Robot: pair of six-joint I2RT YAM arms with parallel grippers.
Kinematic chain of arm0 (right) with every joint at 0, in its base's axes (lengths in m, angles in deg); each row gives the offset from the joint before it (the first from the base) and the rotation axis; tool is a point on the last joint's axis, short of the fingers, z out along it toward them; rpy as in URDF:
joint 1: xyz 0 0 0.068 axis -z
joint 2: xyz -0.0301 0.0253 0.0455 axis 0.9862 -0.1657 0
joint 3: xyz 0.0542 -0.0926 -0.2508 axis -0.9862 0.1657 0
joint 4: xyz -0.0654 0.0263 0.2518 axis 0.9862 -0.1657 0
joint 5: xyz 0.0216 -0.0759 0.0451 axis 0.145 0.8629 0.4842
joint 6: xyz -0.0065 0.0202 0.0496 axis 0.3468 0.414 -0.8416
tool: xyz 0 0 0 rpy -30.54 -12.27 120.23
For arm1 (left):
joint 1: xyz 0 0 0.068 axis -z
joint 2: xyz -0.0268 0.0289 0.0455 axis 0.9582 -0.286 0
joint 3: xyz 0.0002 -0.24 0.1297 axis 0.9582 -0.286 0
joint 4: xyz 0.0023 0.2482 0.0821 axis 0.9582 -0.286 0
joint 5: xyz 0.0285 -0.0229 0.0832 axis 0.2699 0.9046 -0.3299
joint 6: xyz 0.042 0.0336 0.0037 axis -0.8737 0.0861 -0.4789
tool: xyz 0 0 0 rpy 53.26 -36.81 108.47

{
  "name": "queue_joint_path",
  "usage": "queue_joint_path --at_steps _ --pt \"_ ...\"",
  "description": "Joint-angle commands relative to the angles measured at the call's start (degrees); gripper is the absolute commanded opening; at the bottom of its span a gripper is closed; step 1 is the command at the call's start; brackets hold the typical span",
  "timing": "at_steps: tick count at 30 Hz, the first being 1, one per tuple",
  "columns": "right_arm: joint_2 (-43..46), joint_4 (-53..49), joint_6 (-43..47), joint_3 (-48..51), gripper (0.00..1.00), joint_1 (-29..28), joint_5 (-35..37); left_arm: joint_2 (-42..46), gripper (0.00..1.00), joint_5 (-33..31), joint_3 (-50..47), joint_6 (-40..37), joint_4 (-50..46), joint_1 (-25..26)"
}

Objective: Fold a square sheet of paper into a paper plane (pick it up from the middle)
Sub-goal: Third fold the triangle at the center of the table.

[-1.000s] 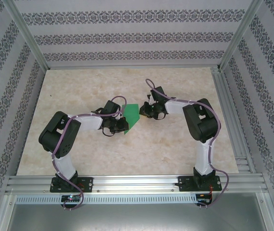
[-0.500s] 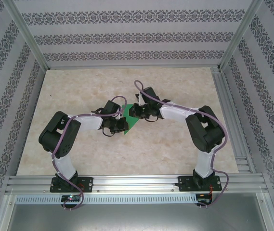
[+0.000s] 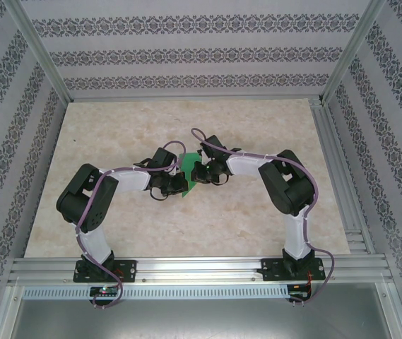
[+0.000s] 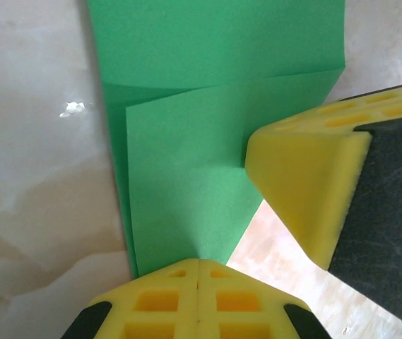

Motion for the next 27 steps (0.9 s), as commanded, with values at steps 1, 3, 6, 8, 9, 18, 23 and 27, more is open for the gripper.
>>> queue_joint_path --at_steps 1,3,6,8,9,18,23,27 --pt "-1.15 -3.92 3.09 -1.89 0.08 3.36 5.33 -0.2 0.06 -2.95 -2.48 -0.91 -6.04 0.39" --pt "-0.65 -5.46 4.44 -3.0 0.08 5.05 7.67 0.15 0.06 -2.92 -2.49 -1.14 -6.21 0.43" --pt "2.01 -6.44 5.73 -4.82 0.09 6.2 7.91 0.89 0.06 -2.76 -2.31 -1.58 -6.48 0.4" --pt "4.67 -5.98 5.77 -4.48 0.12 6.07 7.64 1.94 0.07 -2.78 -2.39 -1.95 -6.7 0.39" --pt "6.09 -5.28 5.24 -3.78 0.15 6.06 7.06 2.61 0.08 -2.74 -2.44 -2.11 -6.65 0.39" --pt "11.4 6.77 -2.7 7.48 0.39 6.04 -1.65 7.82 0.22 -0.71 -1.58 0.47 2.16 0.32" --pt "10.06 8.85 -4.29 8.54 0.42 5.33 -4.49 5.99 0.22 -5.73 0.96 0.82 1.26 0.16" --pt "8.04 8.37 -4.6 8.14 0.44 5.06 -4.99 3.81 0.22 -7.74 1.75 1.58 1.09 -0.46"
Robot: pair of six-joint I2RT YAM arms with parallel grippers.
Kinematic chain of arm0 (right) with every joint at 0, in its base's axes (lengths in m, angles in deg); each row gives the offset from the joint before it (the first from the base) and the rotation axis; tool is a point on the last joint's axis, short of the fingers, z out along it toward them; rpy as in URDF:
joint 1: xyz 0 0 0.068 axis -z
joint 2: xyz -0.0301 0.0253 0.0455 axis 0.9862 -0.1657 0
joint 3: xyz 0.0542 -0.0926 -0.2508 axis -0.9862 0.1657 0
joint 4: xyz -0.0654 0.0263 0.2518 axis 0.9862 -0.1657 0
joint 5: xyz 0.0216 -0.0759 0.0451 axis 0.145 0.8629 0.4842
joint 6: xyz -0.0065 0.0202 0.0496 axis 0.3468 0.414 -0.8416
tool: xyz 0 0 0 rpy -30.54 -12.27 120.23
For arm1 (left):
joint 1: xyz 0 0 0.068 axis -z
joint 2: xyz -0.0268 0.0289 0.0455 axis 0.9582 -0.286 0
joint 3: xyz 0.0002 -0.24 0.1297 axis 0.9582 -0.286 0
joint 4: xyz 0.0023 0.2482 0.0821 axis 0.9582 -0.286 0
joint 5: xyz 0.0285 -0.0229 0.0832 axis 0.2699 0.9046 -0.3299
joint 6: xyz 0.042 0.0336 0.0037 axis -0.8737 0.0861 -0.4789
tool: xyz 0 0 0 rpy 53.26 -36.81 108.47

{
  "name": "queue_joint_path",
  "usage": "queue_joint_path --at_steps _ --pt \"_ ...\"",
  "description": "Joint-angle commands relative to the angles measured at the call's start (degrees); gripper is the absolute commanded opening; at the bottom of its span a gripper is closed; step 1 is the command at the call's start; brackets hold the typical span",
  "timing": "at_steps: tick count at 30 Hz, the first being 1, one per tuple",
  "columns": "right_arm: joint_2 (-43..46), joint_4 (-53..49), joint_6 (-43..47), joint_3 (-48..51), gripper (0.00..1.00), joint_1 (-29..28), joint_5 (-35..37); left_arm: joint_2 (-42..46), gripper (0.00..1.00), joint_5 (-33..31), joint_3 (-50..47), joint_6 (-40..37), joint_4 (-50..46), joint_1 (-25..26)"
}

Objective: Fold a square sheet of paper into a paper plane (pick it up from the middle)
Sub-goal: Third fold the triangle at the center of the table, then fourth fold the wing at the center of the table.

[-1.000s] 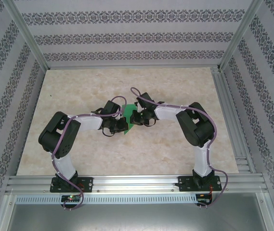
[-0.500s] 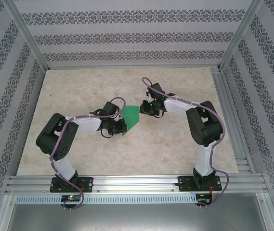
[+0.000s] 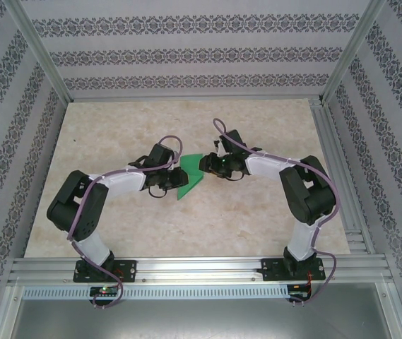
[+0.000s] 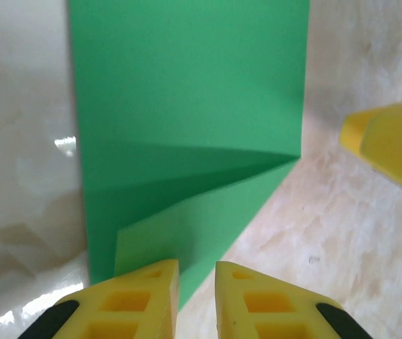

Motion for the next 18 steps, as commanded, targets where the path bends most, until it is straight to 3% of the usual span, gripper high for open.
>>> queue_joint_path --at_steps 1,10,18 --pt "-2.16 2.11 -1.31 -0.39 0.45 -0.73 -2.19 -1.79 0.21 -3.5 1.25 1.51 1.19 -0.61" --pt "-5.53 1.93 -1.21 -2.88 0.47 -2.14 -4.16 -1.76 0.22 -3.92 0.0 2.34 2.14 -1.96" --pt "-6.87 4.76 -2.35 -3.27 0.37 -2.58 -6.93 -1.84 0.23 -3.66 -0.11 2.08 1.88 -2.36"
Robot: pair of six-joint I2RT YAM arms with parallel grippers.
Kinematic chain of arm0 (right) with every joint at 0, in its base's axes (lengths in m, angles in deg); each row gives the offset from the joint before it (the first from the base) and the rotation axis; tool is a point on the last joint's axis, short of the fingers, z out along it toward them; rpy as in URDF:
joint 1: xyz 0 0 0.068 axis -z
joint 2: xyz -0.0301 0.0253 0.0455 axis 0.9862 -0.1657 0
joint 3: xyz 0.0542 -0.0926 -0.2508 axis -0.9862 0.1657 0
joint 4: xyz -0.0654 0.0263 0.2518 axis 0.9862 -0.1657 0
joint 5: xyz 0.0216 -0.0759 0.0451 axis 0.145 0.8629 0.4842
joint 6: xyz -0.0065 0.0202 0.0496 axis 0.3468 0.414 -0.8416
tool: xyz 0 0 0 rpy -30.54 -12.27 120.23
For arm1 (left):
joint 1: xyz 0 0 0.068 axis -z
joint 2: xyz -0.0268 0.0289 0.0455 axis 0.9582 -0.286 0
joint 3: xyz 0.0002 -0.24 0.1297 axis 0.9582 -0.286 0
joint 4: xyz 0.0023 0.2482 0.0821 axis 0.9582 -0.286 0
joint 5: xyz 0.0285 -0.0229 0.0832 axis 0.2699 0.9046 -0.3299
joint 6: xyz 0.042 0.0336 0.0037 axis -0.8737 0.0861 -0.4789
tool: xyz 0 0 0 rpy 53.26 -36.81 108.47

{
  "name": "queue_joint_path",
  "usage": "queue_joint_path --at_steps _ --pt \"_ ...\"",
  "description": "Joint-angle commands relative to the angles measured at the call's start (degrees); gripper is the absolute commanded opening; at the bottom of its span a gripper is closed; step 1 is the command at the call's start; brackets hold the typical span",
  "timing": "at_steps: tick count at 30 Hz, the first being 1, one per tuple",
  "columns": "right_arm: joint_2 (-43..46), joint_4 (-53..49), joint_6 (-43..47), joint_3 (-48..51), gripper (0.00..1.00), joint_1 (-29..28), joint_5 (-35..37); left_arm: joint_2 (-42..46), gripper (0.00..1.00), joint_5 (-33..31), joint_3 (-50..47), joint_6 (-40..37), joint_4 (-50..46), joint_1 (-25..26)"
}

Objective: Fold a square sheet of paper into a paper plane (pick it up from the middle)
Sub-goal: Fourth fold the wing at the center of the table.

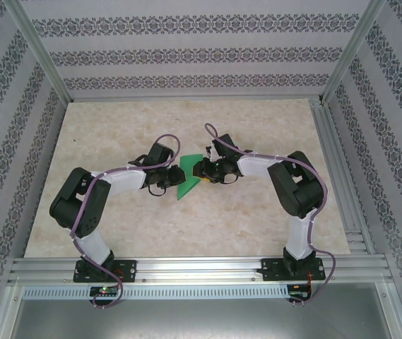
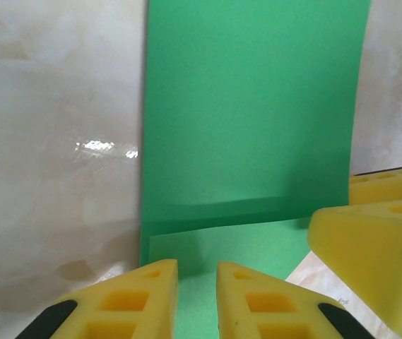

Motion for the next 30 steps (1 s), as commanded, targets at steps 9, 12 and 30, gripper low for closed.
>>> queue_joint_path --at_steps 9,12,30 --pt "-0.86 4.05 -3.23 -0.77 0.12 -0.71 -0.77 0.75 0.24 -0.41 -0.42 0.08 0.8 -1.18" --pt "1.53 4.13 -4.14 0.44 0.07 -0.48 1.66 2.19 0.27 -0.47 -0.31 -0.54 0.3 -1.21" --pt "22.5 -7.35 -10.12 4.8 0.03 -2.41 27.93 16.2 0.77 -2.93 -4.05 -8.62 5.18 -1.17"
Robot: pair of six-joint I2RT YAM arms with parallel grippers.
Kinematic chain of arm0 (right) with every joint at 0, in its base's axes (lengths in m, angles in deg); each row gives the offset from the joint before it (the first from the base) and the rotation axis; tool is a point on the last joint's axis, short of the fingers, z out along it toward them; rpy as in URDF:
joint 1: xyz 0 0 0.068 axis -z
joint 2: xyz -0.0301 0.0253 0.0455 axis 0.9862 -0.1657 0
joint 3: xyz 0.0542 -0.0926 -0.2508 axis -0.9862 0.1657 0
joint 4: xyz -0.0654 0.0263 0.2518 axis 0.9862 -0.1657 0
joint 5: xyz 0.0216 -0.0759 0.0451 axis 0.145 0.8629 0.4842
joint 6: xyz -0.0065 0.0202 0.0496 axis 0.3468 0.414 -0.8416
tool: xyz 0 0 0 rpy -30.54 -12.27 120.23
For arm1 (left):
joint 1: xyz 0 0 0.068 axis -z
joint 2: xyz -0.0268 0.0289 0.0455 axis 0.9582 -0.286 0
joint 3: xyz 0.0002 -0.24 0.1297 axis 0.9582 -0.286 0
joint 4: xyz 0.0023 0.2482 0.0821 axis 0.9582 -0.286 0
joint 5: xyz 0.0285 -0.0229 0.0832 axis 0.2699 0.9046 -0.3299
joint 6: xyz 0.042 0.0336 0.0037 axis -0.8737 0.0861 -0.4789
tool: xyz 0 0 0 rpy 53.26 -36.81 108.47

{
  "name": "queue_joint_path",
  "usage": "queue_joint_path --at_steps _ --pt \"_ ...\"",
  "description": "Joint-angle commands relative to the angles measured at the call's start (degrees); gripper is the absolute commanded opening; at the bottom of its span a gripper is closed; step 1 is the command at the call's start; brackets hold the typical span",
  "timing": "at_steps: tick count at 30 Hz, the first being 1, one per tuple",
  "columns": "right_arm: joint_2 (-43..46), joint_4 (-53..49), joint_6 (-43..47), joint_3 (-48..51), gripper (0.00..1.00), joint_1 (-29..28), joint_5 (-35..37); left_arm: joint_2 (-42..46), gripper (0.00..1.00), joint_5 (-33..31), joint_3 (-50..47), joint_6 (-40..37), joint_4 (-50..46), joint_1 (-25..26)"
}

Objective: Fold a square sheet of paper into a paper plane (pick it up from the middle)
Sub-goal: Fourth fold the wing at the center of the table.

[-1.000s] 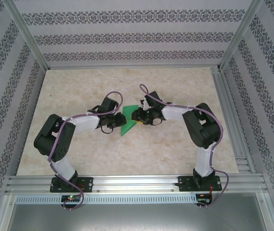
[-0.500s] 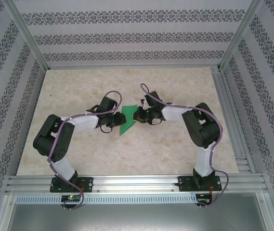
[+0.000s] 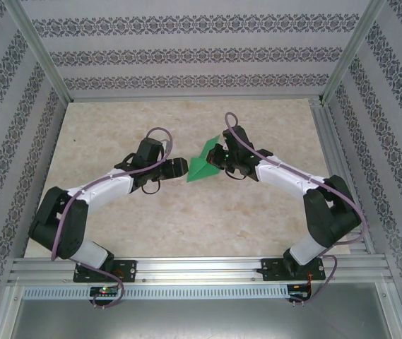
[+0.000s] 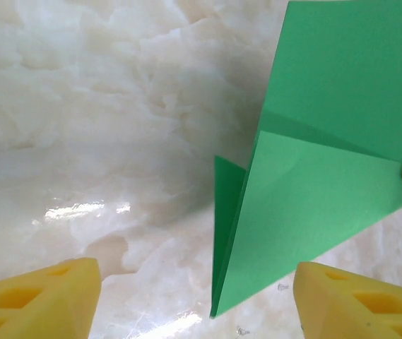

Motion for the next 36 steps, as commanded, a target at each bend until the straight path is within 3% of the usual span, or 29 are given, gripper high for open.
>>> queue_joint_path --at_steps 1,6,14,21,29,36 --pt "2.1 -3.96 -1.05 0.11 0.04 -1.2 8.16 3.93 0.79 -1.43 -1.72 -3.3 4.67 -0.48" --pt "-0.86 -4.0 -3.11 -0.51 0.04 -2.39 8.99 5.99 0.87 -1.64 -3.9 -6.87 8.16 0.19" --pt "-5.94 2.0 -13.07 3.07 0.04 -2.74 8.2 0.27 0.91 -6.63 -4.84 -22.18 14.58 8.27" --pt "-6.52 3.16 -18.58 4.49 0.04 -2.74 8.37 -6.35 0.83 -10.51 -4.56 -30.42 18.23 12.41" --pt "-7.22 5.1 -22.41 5.59 0.05 -2.23 5.8 -12.68 0.67 -6.97 -6.68 -36.9 30.27 13.22" --pt "-7.59 7.1 -24.37 6.09 0.04 -1.52 3.19 -16.93 0.62 -7.47 -7.34 -41.94 35.33 13.71"
